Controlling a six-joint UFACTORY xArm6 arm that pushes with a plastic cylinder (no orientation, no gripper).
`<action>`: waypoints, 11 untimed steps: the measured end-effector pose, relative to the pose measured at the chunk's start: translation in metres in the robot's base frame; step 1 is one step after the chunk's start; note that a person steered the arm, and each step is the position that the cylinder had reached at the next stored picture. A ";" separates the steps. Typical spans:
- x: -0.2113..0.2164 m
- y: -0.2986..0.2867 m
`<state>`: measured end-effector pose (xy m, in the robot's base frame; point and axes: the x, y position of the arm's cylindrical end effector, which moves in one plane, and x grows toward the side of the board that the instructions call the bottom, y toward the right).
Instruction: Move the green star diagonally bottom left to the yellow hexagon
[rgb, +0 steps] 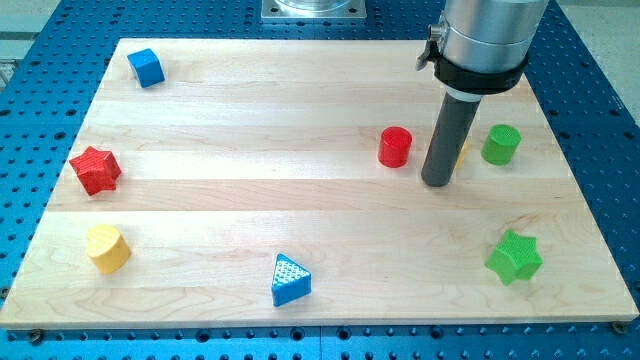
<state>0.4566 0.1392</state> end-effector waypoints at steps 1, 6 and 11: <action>-0.009 0.000; 0.127 0.131; 0.114 -0.042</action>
